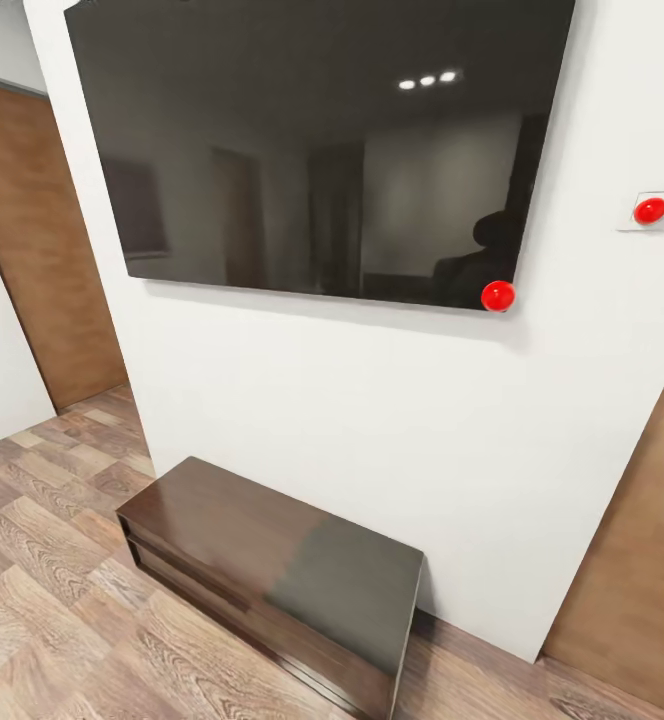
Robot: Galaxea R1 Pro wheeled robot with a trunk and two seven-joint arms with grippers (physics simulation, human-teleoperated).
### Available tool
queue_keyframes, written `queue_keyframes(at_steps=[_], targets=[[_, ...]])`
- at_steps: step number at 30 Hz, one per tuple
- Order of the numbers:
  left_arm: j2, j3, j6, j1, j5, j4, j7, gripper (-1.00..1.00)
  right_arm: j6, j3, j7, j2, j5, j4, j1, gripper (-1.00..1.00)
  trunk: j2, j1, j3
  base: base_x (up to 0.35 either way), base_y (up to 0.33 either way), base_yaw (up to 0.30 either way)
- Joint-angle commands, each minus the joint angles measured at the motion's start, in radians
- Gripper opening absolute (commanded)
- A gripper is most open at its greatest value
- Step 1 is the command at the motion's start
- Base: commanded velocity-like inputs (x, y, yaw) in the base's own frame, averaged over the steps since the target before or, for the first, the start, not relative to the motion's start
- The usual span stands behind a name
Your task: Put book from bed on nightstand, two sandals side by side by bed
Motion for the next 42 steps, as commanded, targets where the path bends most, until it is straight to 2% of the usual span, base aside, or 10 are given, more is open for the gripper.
queue_keyframes(at_steps=[1, 30, 42], targets=[[0.001, 0.001, -0.001, 0.0, 0.001, -0.001, -0.001, 1.0, 0.0, -0.001, 0.001, 0.0, -0.001, 0.0, 0.0, 1.0, 0.0, 0.0, -0.001, 0.0, 0.0, 0.229], [0.015, 0.003, -0.003, 0.0, 0.001, -0.002, -0.001, 1.0, 0.0, 0.0, 0.0, 0.0, -0.001, 0.0, 0.0, 1.0, 0.0, 0.0, -0.001, 0.0, 0.041, 0.232], [0.015, 0.005, -0.003, 0.0, 0.001, -0.003, -0.001, 1.0, -0.001, -0.002, 0.001, 0.0, -0.002, 0.0, 0.0, 1.0, 0.0, 0.0, -0.001, 0.0, 0.101, 0.095]])
